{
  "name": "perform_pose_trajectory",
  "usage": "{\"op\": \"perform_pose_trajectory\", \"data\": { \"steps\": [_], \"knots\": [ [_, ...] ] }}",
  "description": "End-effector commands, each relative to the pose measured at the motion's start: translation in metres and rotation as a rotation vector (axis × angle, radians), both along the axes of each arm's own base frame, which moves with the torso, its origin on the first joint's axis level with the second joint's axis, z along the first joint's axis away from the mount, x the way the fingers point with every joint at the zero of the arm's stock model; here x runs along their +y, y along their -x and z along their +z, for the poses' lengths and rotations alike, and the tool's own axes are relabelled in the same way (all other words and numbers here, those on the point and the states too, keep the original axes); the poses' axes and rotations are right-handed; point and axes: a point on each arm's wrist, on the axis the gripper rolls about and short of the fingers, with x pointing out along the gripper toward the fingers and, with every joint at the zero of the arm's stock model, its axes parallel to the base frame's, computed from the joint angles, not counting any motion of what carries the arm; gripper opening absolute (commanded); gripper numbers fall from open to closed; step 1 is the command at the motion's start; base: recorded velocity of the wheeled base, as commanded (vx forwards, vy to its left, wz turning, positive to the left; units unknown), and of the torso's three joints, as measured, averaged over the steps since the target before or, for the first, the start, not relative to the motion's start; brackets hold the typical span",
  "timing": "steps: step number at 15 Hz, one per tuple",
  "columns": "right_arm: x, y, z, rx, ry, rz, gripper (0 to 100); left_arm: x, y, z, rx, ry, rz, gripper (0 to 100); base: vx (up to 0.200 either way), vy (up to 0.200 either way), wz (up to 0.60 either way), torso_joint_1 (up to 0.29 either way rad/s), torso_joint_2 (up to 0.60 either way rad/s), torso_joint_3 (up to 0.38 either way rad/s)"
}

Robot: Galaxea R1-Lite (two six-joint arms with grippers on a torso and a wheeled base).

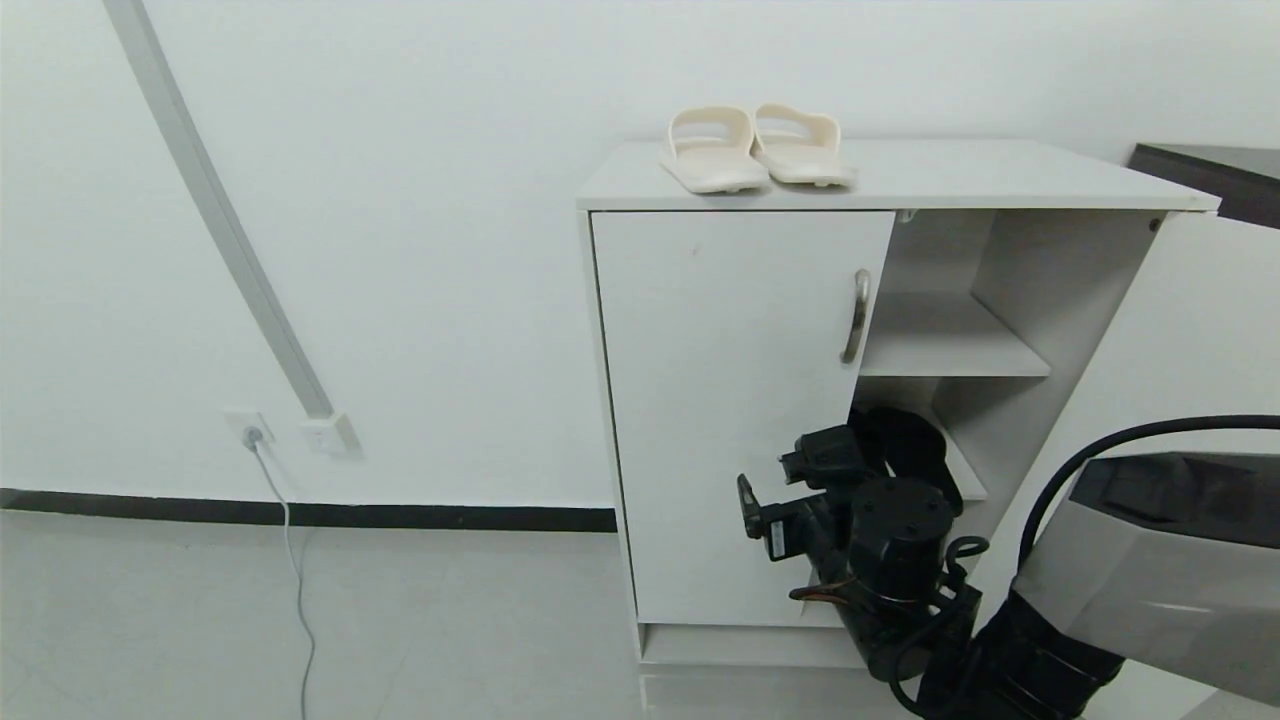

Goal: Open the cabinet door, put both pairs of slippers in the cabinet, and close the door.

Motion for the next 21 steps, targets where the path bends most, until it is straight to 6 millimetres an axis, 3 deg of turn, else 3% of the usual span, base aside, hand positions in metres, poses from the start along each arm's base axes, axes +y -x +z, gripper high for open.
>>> {"op": "perform_pose_trajectory", "data": {
  "steps": [1,21],
  "knots": [
    [-0.0001,-0.0001,-0.0005,0.001,0.001,0.0,100,0.0,0.0,0.0,-0.001,0.0,0.001,0,0.0,0.0,0.0,0.095,-0.46,-0.344],
    [0.0,-0.0002,-0.0016,0.003,0.005,-0.002,100,0.0,0.0,0.0,-0.001,0.0,0.001,0,0.0,0.0,0.0,0.176,-0.5,-0.327]
  ]
}}
